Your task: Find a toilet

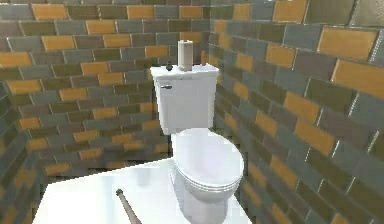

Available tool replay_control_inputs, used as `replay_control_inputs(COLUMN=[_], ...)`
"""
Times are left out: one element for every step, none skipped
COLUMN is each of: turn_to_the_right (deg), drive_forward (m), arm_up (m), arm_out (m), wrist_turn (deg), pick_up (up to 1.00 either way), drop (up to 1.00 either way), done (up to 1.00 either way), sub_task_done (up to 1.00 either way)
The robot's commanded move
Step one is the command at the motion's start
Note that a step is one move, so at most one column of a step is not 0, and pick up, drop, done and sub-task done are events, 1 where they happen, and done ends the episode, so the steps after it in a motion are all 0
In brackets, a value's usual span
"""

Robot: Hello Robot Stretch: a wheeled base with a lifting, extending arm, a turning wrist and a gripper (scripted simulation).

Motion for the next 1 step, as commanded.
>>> replay_control_inputs(turn_to_the_right=[0.0], drive_forward=[0.00], arm_up=[0.00], arm_out=[0.00], wrist_turn=[0.0], pick_up=[0.00], drop=[0.00], done=[1.00], sub_task_done=[0.00])
